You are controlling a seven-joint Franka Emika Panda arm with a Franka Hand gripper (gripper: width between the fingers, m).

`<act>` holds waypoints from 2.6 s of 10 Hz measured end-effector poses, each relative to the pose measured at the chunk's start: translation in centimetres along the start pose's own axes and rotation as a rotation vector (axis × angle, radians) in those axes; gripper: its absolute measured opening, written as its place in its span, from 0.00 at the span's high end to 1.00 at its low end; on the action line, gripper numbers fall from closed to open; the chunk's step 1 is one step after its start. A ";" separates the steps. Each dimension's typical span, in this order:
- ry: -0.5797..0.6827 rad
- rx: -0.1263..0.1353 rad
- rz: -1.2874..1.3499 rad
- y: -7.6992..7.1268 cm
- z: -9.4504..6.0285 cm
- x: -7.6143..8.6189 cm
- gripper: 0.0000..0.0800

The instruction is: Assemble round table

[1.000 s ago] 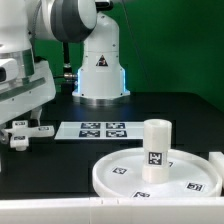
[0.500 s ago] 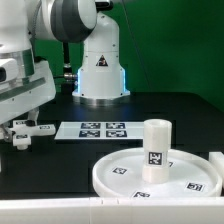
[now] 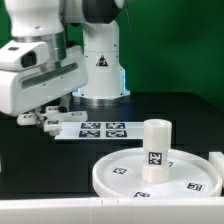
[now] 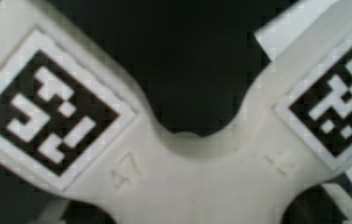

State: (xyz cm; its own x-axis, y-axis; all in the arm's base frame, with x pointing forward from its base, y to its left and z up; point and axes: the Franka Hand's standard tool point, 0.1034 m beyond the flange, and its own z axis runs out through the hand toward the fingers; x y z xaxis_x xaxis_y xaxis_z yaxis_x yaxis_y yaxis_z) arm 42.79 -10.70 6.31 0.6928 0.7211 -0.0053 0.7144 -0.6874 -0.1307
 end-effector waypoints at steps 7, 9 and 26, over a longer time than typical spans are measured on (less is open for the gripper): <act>0.007 0.020 0.082 -1.4 -4.2 7.6 0.44; 0.012 0.023 0.062 -1.4 -5.3 9.3 0.44; 0.029 0.009 0.011 -1.0 -6.5 21.5 0.44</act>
Offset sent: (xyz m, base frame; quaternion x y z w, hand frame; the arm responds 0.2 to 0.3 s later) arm 0.0348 0.0218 0.0332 0.0321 -0.0068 0.0356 0.9988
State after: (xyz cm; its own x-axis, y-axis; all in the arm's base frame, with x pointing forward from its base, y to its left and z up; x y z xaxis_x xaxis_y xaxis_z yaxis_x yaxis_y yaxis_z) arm 57.62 4.96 12.73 0.7036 0.7103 0.0222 0.7057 -0.6947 -0.1395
